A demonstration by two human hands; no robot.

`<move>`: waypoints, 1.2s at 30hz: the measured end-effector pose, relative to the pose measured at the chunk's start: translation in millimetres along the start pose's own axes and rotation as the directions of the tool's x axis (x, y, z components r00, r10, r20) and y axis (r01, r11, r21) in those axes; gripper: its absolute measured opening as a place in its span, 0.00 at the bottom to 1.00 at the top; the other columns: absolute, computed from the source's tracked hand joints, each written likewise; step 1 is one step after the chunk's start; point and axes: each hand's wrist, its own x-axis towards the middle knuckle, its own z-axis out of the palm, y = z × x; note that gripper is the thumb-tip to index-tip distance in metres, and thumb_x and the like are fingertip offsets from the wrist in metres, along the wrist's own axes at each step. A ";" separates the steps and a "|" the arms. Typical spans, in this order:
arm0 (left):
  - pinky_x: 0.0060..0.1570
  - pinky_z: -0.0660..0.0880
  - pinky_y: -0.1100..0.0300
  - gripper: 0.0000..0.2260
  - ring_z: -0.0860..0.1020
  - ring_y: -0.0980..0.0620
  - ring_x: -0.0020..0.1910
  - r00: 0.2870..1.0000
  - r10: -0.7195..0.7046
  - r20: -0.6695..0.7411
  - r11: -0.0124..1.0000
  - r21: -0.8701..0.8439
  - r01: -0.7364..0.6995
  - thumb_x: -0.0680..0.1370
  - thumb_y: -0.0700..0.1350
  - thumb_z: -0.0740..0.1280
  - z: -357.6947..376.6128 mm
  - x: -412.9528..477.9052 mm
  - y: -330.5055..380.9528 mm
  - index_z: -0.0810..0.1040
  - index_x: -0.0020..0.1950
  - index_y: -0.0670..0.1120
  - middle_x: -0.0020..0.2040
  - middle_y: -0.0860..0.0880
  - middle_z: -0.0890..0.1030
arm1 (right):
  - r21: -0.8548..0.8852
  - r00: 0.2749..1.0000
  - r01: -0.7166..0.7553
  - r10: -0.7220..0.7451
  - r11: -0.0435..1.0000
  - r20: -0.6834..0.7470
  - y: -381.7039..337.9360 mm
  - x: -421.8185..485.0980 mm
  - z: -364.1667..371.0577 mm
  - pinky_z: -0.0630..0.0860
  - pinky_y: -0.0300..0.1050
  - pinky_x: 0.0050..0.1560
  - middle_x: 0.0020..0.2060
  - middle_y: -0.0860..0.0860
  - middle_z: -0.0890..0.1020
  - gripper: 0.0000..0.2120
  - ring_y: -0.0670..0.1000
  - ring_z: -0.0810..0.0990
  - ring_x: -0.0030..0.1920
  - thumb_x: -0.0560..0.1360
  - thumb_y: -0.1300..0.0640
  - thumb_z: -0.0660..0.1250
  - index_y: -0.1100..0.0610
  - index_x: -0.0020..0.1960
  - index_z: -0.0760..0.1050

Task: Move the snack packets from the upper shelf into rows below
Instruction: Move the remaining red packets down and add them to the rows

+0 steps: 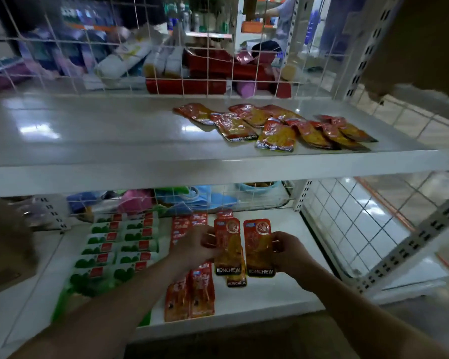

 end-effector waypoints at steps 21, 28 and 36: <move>0.60 0.79 0.49 0.32 0.79 0.49 0.62 0.990 -0.019 0.140 0.983 0.182 -0.007 0.70 0.37 0.76 59.6 76.7 -116.3 0.68 0.69 0.56 0.64 0.46 0.79 | -0.066 0.993 -0.111 0.114 0.992 0.037 100.5 92.4 21.4 0.84 0.50 0.45 0.47 0.55 0.84 0.14 0.53 0.86 0.46 0.72 0.63 0.75 0.57 0.54 0.76; 0.56 0.80 0.57 0.32 0.78 0.50 0.62 0.991 -0.030 0.132 0.963 0.269 -0.007 0.72 0.36 0.75 78.9 78.0 -119.6 0.67 0.71 0.53 0.65 0.48 0.76 | -0.072 0.991 -0.125 0.128 0.990 0.045 114.5 84.8 19.2 0.84 0.49 0.46 0.47 0.54 0.84 0.13 0.52 0.85 0.46 0.72 0.64 0.74 0.57 0.54 0.76; 0.63 0.77 0.50 0.33 0.72 0.48 0.69 0.992 -0.065 0.107 0.926 0.378 0.020 0.73 0.40 0.76 84.3 84.4 -126.4 0.66 0.73 0.56 0.70 0.50 0.72 | -0.132 0.992 -0.126 0.126 0.983 -0.014 123.5 86.3 19.1 0.83 0.52 0.51 0.46 0.52 0.85 0.10 0.50 0.85 0.47 0.73 0.64 0.73 0.57 0.52 0.77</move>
